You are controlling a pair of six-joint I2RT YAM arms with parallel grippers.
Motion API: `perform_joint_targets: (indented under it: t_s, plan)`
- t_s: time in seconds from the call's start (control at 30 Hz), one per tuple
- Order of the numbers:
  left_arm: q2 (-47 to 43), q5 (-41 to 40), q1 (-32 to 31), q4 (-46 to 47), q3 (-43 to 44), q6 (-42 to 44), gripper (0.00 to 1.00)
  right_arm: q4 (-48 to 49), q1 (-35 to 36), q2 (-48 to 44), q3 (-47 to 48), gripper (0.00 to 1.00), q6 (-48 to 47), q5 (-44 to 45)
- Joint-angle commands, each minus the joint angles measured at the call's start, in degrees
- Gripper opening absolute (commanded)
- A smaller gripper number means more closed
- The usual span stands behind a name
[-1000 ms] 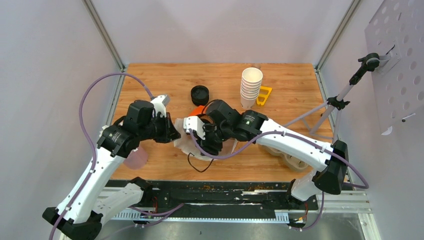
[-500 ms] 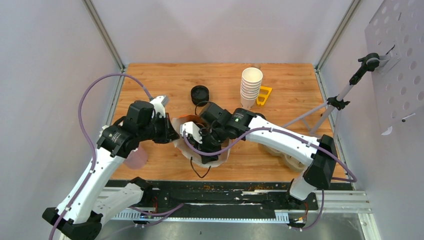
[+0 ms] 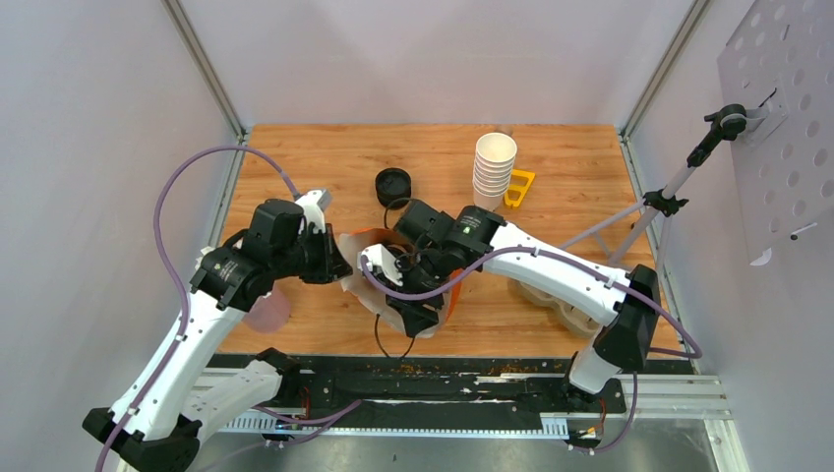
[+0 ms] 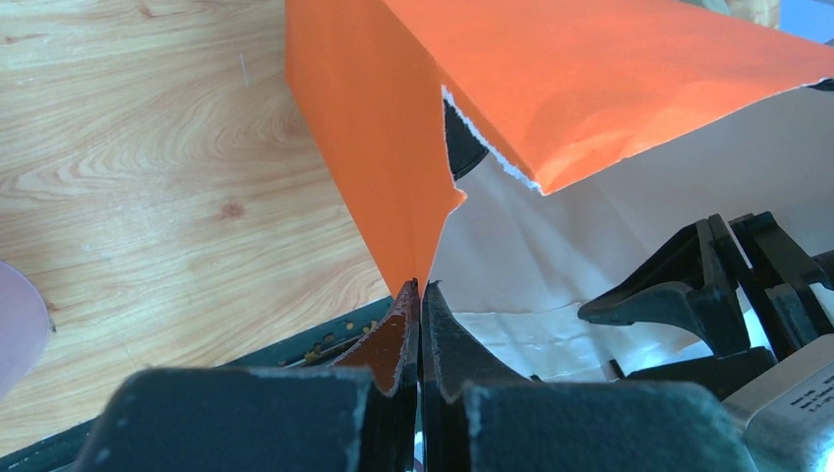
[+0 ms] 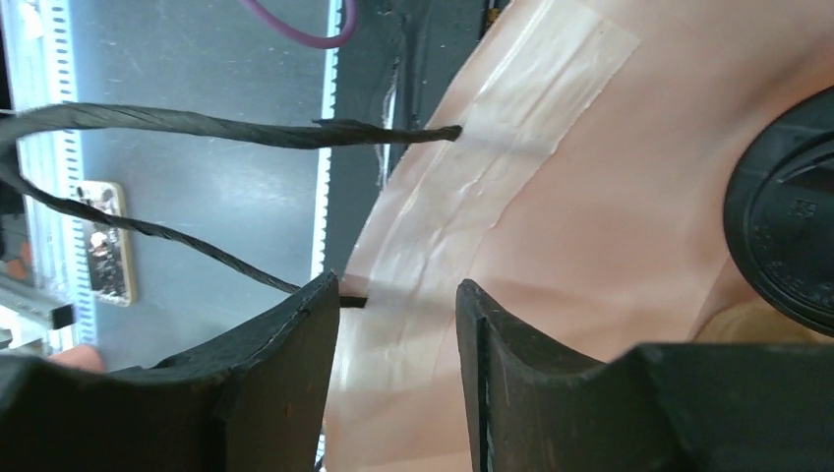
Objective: Pack the takeout coffee
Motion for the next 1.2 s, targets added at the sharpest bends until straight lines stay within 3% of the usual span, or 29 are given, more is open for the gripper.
perform_joint_targets:
  t_s: [0.0,0.2,0.47,0.73,1.17]
  plan:
    - [-0.55,-2.49,0.21,1.52,1.30,-0.15,0.00,-7.29,0.49,2.23,5.21,0.49,-0.99,-6.69]
    - [-0.45,-3.17,0.21,1.38,1.30,-0.68,0.00,-13.03,0.57,5.23,8.15,0.56,-2.15,-11.79]
    - [-0.23,-3.37,0.20,1.47,0.99,-1.67,0.00,-13.51,0.66,1.52,6.18,0.62,0.54,-13.84]
    - [-0.14,-3.73,0.21,1.26,1.05,-1.35,0.00,-4.82,0.11,-3.00,6.55,0.64,8.55,-7.67]
    - [-0.04,-3.21,0.21,1.81,0.88,-1.52,0.00,2.11,-0.50,-7.36,9.87,0.67,14.24,-11.60]
